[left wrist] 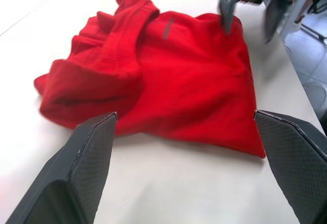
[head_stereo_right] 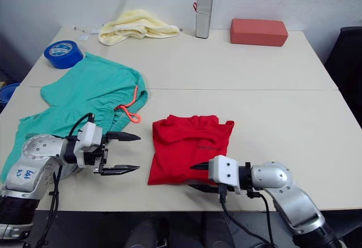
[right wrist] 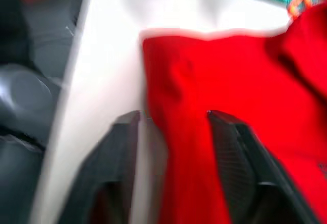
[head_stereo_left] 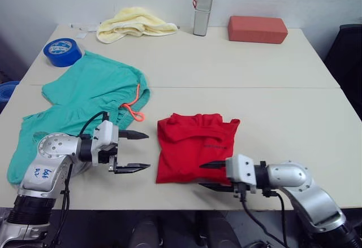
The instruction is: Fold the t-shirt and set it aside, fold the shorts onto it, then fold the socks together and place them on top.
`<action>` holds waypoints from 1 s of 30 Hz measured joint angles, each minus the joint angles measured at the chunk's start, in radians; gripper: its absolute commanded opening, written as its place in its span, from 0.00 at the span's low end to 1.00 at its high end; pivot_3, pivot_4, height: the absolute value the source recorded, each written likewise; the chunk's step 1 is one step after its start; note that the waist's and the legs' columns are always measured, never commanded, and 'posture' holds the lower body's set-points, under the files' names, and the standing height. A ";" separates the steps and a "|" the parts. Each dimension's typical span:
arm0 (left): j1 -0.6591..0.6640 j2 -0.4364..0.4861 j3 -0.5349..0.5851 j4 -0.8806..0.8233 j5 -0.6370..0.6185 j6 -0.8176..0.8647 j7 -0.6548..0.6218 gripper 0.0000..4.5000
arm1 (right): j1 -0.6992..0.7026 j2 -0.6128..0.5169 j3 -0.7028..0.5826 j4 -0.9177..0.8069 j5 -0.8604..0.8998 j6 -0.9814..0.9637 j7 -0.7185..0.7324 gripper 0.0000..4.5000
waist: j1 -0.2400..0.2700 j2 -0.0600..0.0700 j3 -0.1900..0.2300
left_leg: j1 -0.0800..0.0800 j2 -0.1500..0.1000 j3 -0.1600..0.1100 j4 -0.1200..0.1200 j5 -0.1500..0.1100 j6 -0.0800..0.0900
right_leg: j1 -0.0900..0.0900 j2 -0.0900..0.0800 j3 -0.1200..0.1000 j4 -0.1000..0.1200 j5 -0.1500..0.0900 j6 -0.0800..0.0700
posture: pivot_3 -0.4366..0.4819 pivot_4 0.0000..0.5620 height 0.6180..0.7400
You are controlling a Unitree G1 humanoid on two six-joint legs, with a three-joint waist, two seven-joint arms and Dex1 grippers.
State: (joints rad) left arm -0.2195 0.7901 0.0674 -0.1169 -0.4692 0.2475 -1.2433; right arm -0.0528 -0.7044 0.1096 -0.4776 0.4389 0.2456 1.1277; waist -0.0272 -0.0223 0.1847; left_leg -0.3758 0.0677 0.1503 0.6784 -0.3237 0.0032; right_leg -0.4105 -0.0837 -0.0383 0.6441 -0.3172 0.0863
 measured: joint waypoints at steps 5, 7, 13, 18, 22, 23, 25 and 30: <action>-0.029 -0.021 -0.013 -0.036 -0.030 0.071 0.028 0.65 | -0.085 -0.037 -0.123 0.087 0.154 0.093 0.027 0.25 | -0.001 0.000 0.000 | 0.001 0.000 -0.002 0.000 -0.002 0.003 | 0.001 -0.001 0.001 0.000 0.000 0.000 | 0.48 0.27 1.00; -0.064 -0.052 -0.046 -0.033 -0.004 0.073 0.059 0.52 | -0.119 -0.034 -0.104 0.176 0.096 0.049 0.032 0.10 | 0.000 0.000 0.000 | 0.001 -0.001 -0.002 0.000 -0.002 0.003 | 0.001 -0.001 0.000 0.000 0.000 0.000 | 0.48 0.27 1.00; -0.155 -0.154 -0.202 0.034 0.121 0.065 0.121 0.16 | -0.224 0.022 0.002 0.408 -0.088 -0.150 0.058 0.00 | 0.000 0.000 0.000 | -0.001 -0.002 0.001 0.001 0.001 -0.001 | 0.000 0.005 0.000 0.000 0.000 0.000 | 0.48 0.27 1.00; -0.209 -0.216 -0.307 0.099 0.213 0.030 0.134 0.01 | -0.301 0.077 0.080 0.586 -0.214 -0.334 0.078 0.00 | -0.002 0.000 0.000 | 0.000 -0.001 0.003 0.003 0.002 -0.001 | -0.001 0.006 0.001 0.000 0.000 0.001 | 0.48 0.27 1.00; -0.230 -0.243 -0.343 0.159 0.285 -0.009 0.171 0.01 | -0.341 0.111 0.085 0.699 -0.266 -0.419 0.059 0.00 | -0.001 0.000 0.000 | 0.000 -0.001 0.003 0.003 0.003 -0.001 | -0.001 0.005 0.001 0.002 0.001 0.001 | 0.48 0.27 1.00; -0.245 -0.254 -0.342 0.178 0.297 -0.019 0.191 0.01 | -0.355 0.118 0.085 0.722 -0.274 -0.432 0.054 0.00 | -0.001 0.000 0.000 | 0.000 -0.001 0.003 0.004 0.003 0.000 | -0.001 0.005 0.001 0.002 0.001 0.001 | 0.48 0.27 1.00; -0.281 -0.289 -0.330 0.223 0.320 -0.043 0.246 0.01 | -0.381 0.126 0.083 0.761 -0.284 -0.464 0.042 0.00 | -0.001 0.000 0.000 | 0.000 -0.002 0.003 0.004 0.003 0.000 | 0.000 0.004 0.002 0.003 0.001 0.002 | 0.48 0.27 1.00; -0.341 -0.313 -0.267 0.315 0.354 -0.117 0.341 0.01 | -0.426 0.126 0.075 0.836 -0.303 -0.535 0.002 0.00 | -0.002 0.000 0.000 | 0.000 -0.001 0.003 0.004 0.003 0.000 | -0.001 0.003 0.002 0.003 0.001 0.002 | 0.48 0.27 1.00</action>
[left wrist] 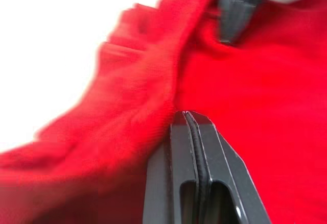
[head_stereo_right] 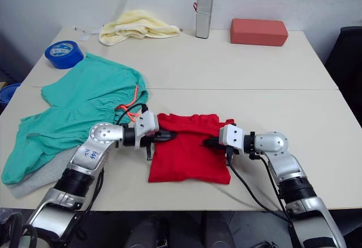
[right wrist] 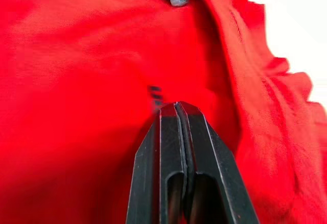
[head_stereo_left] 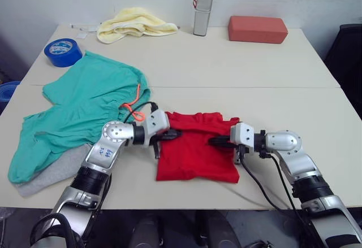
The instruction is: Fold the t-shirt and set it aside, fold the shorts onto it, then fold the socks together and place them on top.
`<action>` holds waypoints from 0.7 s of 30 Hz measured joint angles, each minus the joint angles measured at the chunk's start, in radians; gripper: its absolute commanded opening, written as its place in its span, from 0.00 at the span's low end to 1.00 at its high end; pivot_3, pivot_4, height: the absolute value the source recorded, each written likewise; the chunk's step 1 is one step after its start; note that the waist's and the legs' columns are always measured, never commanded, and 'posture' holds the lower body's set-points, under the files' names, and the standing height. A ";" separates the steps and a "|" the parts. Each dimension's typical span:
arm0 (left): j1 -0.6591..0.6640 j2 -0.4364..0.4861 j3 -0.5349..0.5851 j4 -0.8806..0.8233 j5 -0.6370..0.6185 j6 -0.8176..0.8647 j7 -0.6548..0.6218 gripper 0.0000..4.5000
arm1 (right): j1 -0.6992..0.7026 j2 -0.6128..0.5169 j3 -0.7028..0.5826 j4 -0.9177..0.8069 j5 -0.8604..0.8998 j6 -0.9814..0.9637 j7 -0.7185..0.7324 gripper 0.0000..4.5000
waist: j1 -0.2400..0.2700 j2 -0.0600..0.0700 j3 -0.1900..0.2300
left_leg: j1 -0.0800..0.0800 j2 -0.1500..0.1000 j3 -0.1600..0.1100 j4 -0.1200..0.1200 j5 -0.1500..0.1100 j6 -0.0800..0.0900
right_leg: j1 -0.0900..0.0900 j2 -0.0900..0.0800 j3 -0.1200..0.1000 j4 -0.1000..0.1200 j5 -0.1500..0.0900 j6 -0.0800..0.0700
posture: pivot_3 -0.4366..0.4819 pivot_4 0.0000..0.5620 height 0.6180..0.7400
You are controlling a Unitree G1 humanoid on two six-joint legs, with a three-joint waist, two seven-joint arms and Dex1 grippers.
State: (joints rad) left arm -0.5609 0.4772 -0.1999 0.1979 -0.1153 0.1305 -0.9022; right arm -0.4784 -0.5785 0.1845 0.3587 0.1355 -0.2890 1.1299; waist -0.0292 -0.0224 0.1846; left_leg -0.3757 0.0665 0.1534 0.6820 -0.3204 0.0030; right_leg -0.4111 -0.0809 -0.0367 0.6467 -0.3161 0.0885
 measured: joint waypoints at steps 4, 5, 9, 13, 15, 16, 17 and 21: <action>-0.022 -0.023 0.035 0.062 0.013 -0.059 0.060 0.01 | -0.031 0.010 -0.033 0.063 -0.004 -0.033 -0.054 0.00 | 0.000 0.000 0.000 | 0.000 0.000 0.000 0.000 0.000 0.000 | 0.000 0.000 0.000 0.000 0.000 0.000 | 0.48 0.27 1.00; -0.027 -0.028 0.040 0.076 0.016 -0.069 0.073 0.01 | -0.041 0.014 -0.038 0.078 -0.008 -0.037 -0.071 0.00 | 0.000 0.000 0.000 | 0.000 0.000 0.000 0.000 0.000 -0.001 | 0.000 0.000 0.000 0.000 0.000 0.000 | 0.48 0.27 1.00; -0.086 -0.080 0.063 0.188 0.041 -0.092 0.161 0.01 | -0.087 0.052 -0.065 0.146 -0.034 -0.004 -0.183 0.00 | 0.001 0.000 0.000 | 0.000 0.000 0.000 0.000 0.001 -0.001 | 0.000 0.001 0.000 0.001 0.000 0.000 | 0.48 0.27 1.00; -0.127 -0.114 0.086 0.250 0.048 -0.088 0.240 0.01 | -0.111 0.070 -0.083 0.179 -0.046 0.046 -0.261 0.00 | 0.001 0.000 0.000 | 0.000 0.000 0.000 0.000 0.001 -0.001 | 0.000 0.001 0.000 0.000 0.000 0.000 | 0.48 0.27 1.00; -0.128 -0.121 0.102 0.252 0.046 -0.078 0.256 0.01 | -0.113 0.071 -0.098 0.179 -0.035 0.078 -0.270 0.00 | 0.000 0.000 0.000 | 0.000 0.000 0.001 0.000 0.001 -0.001 | 0.000 0.001 0.000 0.000 0.000 0.000 | 0.48 0.27 1.00; -0.128 -0.118 0.107 0.250 0.040 -0.073 0.250 0.01 | -0.112 0.071 -0.114 0.171 -0.017 0.099 -0.263 0.00 | 0.000 0.000 0.000 | 0.000 0.000 0.001 0.000 0.001 -0.001 | -0.001 0.001 0.000 0.000 0.000 0.000 | 0.48 0.27 1.00; -0.121 -0.110 0.113 0.234 0.028 -0.065 0.228 0.01 | -0.105 0.065 -0.126 0.140 0.016 0.128 -0.240 0.00 | -0.001 0.000 0.000 | -0.001 0.000 0.001 -0.001 0.001 -0.001 | -0.001 0.001 0.000 0.000 0.000 0.000 | 0.48 0.27 1.00; -0.036 -0.046 0.128 0.052 -0.085 -0.035 0.060 0.01 | -0.045 0.042 -0.150 -0.076 0.147 0.265 -0.130 0.00 | -0.003 0.000 0.000 | 0.000 0.004 0.001 -0.002 0.000 -0.003 | -0.001 0.001 0.001 0.000 0.000 0.000 | 0.48 0.27 1.00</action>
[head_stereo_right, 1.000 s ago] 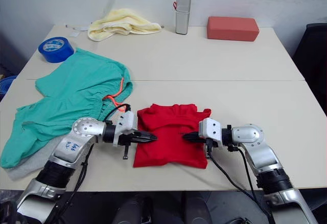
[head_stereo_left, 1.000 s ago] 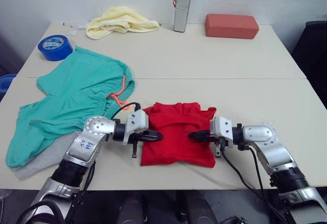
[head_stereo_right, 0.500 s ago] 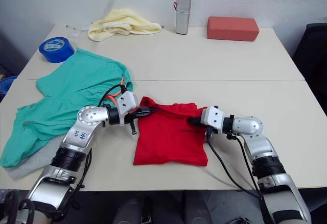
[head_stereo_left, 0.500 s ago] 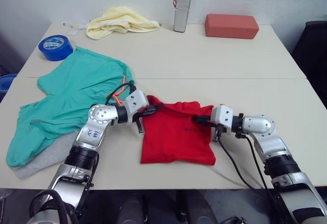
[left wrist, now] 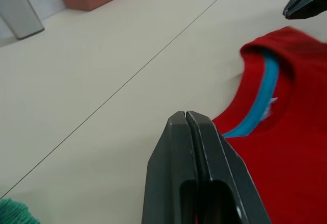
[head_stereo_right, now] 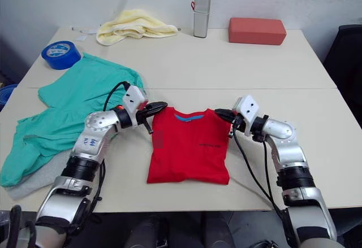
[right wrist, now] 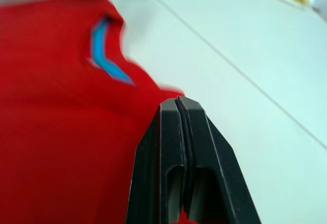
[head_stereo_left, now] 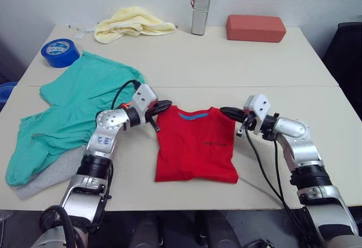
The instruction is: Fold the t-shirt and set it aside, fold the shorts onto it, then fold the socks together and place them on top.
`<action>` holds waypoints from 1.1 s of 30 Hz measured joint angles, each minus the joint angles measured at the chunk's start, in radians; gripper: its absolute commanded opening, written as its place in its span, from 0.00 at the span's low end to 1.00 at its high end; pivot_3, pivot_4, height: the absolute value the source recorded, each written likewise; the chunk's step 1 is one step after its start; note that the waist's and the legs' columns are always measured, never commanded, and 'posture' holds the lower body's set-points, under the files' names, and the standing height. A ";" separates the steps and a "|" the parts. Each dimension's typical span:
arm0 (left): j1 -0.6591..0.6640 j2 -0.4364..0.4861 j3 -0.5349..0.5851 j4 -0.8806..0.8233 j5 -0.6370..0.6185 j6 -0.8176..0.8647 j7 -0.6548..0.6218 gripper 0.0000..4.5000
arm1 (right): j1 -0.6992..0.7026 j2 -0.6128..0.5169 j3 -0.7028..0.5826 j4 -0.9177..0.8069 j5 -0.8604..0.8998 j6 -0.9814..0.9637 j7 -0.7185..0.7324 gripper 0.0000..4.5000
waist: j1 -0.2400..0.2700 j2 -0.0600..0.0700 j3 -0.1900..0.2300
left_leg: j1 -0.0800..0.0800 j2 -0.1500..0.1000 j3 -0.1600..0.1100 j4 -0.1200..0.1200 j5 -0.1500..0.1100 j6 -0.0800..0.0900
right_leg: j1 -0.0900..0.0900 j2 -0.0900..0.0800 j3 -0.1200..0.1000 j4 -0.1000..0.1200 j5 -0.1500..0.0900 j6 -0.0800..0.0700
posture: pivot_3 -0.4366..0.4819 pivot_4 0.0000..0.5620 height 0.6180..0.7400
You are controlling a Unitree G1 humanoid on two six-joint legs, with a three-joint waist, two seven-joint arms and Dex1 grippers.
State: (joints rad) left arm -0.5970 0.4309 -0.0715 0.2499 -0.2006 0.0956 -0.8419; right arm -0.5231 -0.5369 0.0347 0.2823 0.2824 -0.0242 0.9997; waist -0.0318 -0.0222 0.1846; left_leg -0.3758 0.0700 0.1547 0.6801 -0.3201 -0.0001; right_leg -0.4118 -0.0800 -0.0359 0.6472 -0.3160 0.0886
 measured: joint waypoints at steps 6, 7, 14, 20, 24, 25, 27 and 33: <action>0.164 0.034 -0.137 -0.238 -0.052 0.128 -0.152 0.01 | 0.128 0.032 0.133 -0.205 0.008 0.165 0.033 0.00 | 0.006 0.000 0.000 | 0.001 -0.004 -0.001 0.001 0.000 0.001 | 0.001 0.000 -0.001 0.000 0.000 0.000 | 0.48 0.27 1.00; 0.175 0.023 -0.148 -0.238 -0.042 0.145 -0.137 0.01 | 0.137 0.037 0.147 -0.202 -0.006 0.170 0.026 0.00 | 0.006 0.000 0.000 | 0.000 -0.005 -0.002 0.001 0.000 0.002 | 0.001 0.000 0.000 0.000 0.000 0.000 | 0.48 0.27 1.00; 0.217 0.013 -0.186 -0.283 0.015 0.260 -0.044 0.01 | 0.166 0.020 0.152 -0.148 -0.050 0.119 0.025 0.00 | 0.004 0.000 0.000 | 0.001 -0.004 -0.002 0.000 -0.001 0.003 | 0.002 -0.002 0.000 -0.002 0.001 0.001 | 0.48 0.27 1.00; 0.268 0.094 -0.155 -0.349 0.016 0.289 -0.035 0.01 | 0.178 -0.037 0.042 -0.064 -0.034 0.087 0.011 0.00 | 0.003 0.000 -0.001 | 0.007 -0.004 -0.003 0.000 -0.001 0.003 | 0.008 -0.007 -0.001 -0.003 0.001 0.001 | 0.48 0.27 1.00; 0.293 0.065 -0.110 -0.322 -0.014 0.247 -0.032 0.01 | 0.179 -0.042 -0.039 0.007 -0.014 0.082 -0.021 0.00 | 0.003 0.000 -0.001 | 0.006 -0.005 -0.006 -0.001 -0.001 0.003 | 0.010 -0.010 0.000 -0.003 0.000 0.000 | 0.48 0.27 1.00; 0.293 0.049 -0.095 -0.313 -0.030 0.235 -0.034 0.01 | 0.179 -0.042 -0.049 0.013 -0.005 0.084 -0.020 0.00 | 0.003 0.000 -0.001 | 0.005 -0.005 -0.007 -0.001 -0.001 0.003 | 0.009 -0.010 0.000 -0.003 0.000 0.000 | 0.48 0.27 1.00; 0.284 0.036 -0.072 -0.312 -0.069 0.215 -0.050 0.01 | 0.179 -0.037 -0.071 0.011 0.032 0.092 -0.002 0.00 | 0.004 0.000 -0.001 | 0.004 -0.005 -0.007 -0.001 -0.001 0.003 | 0.008 -0.010 0.000 -0.003 0.000 0.000 | 0.48 0.27 1.00; 0.173 -0.007 -0.038 -0.273 -0.106 0.205 -0.060 0.01 | 0.175 -0.010 -0.038 -0.114 0.100 0.142 0.087 0.00 | 0.003 0.000 -0.001 | 0.003 -0.005 -0.006 -0.002 -0.001 0.003 | 0.006 -0.008 -0.005 -0.003 0.000 0.000 | 0.48 0.27 1.00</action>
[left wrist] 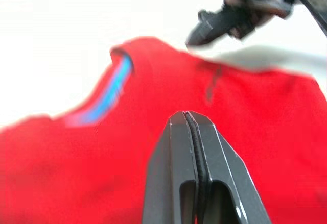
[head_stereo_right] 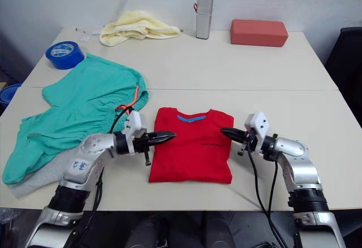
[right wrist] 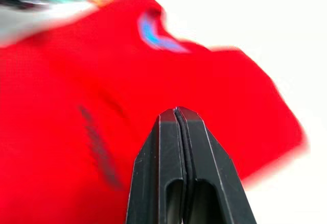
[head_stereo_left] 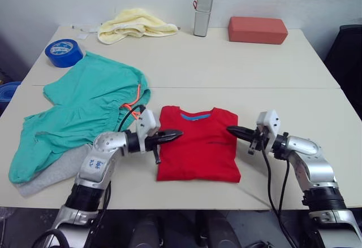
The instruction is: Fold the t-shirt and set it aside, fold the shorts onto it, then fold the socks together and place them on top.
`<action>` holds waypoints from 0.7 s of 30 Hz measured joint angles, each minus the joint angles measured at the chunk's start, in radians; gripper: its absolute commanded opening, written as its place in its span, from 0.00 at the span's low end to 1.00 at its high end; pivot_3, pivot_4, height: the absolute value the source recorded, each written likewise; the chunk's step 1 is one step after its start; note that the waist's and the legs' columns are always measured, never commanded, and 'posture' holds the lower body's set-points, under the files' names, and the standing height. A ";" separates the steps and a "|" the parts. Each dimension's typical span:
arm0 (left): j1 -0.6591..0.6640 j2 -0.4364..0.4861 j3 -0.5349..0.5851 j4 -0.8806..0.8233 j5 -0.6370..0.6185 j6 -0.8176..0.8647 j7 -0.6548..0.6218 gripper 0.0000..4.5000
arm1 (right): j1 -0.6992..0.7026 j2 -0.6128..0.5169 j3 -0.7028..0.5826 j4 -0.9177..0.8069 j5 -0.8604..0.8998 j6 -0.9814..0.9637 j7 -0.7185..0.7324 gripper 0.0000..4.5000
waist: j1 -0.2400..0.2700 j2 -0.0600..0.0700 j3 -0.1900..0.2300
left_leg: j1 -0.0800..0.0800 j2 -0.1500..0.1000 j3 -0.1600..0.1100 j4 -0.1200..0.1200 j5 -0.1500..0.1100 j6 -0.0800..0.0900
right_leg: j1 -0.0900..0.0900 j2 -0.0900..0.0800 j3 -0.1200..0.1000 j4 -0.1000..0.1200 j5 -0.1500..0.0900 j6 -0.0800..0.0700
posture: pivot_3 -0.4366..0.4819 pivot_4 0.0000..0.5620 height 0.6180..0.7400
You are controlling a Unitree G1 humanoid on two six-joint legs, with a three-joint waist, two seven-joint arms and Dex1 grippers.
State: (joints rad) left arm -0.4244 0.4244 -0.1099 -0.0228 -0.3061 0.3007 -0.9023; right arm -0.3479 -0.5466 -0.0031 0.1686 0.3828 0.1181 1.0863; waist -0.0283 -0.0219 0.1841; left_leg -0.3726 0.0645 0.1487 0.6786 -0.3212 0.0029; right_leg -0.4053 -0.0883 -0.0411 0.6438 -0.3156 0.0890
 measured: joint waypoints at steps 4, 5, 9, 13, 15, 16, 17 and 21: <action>-0.046 -0.013 -0.046 0.113 0.090 -0.008 0.061 0.01 | -0.020 0.053 0.094 0.015 -0.069 -0.029 0.003 0.00 | -0.001 0.000 0.000 | -0.001 0.000 0.001 0.000 0.000 0.000 | -0.001 0.002 0.000 0.000 0.000 0.000 | 0.48 0.27 1.00; -0.050 -0.017 -0.058 0.140 0.114 -0.005 0.081 0.01 | -0.029 0.068 0.117 0.032 -0.093 -0.044 -0.006 0.00 | -0.001 0.000 0.000 | -0.002 0.000 0.001 0.000 0.000 0.000 | -0.003 0.003 0.001 0.001 0.000 0.000 | 0.48 0.27 1.00; -0.074 -0.026 -0.065 0.190 0.161 0.009 0.144 0.01 | -0.064 0.111 0.124 0.096 -0.150 -0.095 -0.076 0.00 | 0.000 0.000 0.000 | -0.003 0.001 0.001 0.002 0.000 0.000 | -0.004 0.005 0.001 0.001 0.000 0.000 | 0.48 0.27 1.00; -0.080 -0.026 -0.049 0.194 0.177 0.021 0.194 0.01 | -0.083 0.123 0.075 0.144 -0.157 -0.098 -0.152 0.00 | 0.000 0.000 0.000 | -0.003 0.001 0.001 0.002 0.001 0.000 | -0.004 0.001 0.001 0.002 0.000 0.000 | 0.48 0.27 1.00; -0.070 -0.022 -0.032 0.192 0.175 0.018 0.199 0.01 | -0.084 0.107 0.036 0.159 -0.150 -0.086 -0.179 0.00 | 0.000 0.000 0.000 | -0.003 0.001 0.001 0.002 0.001 0.000 | -0.004 0.001 0.001 0.002 0.000 0.000 | 0.48 0.27 1.00; -0.064 -0.018 -0.022 0.191 0.173 0.016 0.200 0.01 | -0.084 0.092 0.018 0.163 -0.147 -0.078 -0.188 0.00 | 0.000 0.000 0.000 | -0.003 0.001 0.001 0.002 0.001 0.000 | -0.004 0.001 0.001 0.002 0.000 0.000 | 0.48 0.27 1.00; -0.052 -0.009 -0.011 0.185 0.167 0.011 0.197 0.01 | -0.084 0.074 -0.005 0.167 -0.141 -0.068 -0.192 0.00 | 0.000 0.000 0.000 | -0.003 0.001 0.001 0.002 0.001 0.000 | -0.004 0.000 0.001 0.002 0.000 0.000 | 0.48 0.27 1.00; 0.014 0.027 0.050 0.143 0.105 -0.036 0.124 0.01 | -0.060 -0.006 -0.067 0.156 -0.099 -0.040 -0.152 0.00 | -0.002 0.000 0.000 | -0.003 0.001 0.002 0.000 0.001 -0.001 | -0.005 0.001 0.001 0.001 0.000 0.000 | 0.48 0.27 1.00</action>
State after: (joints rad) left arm -0.4104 0.4514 -0.0598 0.1206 -0.2016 0.2647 -0.7778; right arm -0.4081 -0.5524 -0.0706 0.3243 0.2837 0.0781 0.9339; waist -0.0307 -0.0218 0.1842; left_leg -0.3758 0.0658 0.1503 0.6782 -0.3201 0.0019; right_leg -0.4101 -0.0876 -0.0400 0.6451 -0.3156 0.0889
